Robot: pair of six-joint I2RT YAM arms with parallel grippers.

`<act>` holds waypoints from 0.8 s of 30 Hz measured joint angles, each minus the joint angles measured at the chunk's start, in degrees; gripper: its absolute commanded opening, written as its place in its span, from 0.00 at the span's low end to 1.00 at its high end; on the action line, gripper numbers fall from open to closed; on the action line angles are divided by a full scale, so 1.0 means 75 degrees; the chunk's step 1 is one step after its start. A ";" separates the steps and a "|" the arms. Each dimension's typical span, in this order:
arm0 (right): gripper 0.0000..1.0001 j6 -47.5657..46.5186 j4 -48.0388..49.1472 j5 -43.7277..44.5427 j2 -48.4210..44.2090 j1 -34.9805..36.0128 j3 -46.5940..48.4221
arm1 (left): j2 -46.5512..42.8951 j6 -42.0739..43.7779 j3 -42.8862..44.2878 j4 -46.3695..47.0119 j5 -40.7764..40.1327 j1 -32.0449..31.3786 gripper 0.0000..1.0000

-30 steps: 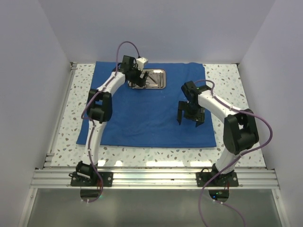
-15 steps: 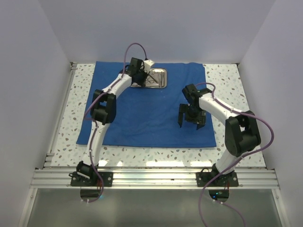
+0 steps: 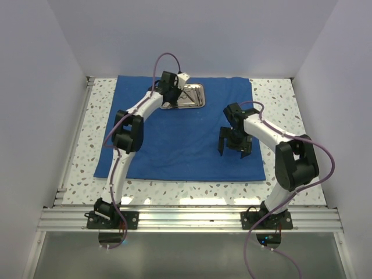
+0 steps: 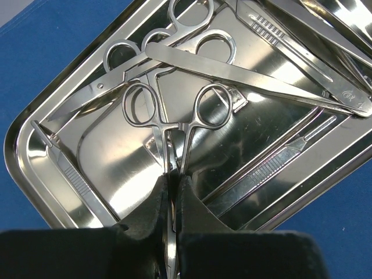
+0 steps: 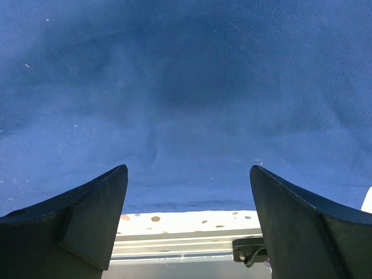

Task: Open and lay out the surgical kit
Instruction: Pick up the medical item from the container.

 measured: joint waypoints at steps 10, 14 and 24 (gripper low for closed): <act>0.90 -0.0012 0.0038 -0.0122 0.0399 0.0000 0.0522 | -0.0396 -0.1198 -0.0233 -0.0210 -0.0265 0.0087 0.00; 0.90 -0.0050 0.0058 -0.0166 0.0676 0.0000 0.1043 | -0.0973 -0.1816 -0.0353 -0.0455 -0.0321 0.0213 0.00; 0.90 -0.0143 0.0099 -0.0227 0.1294 -0.0038 0.2232 | -0.2943 -0.3083 -0.1527 -0.0600 -0.0090 0.0653 0.00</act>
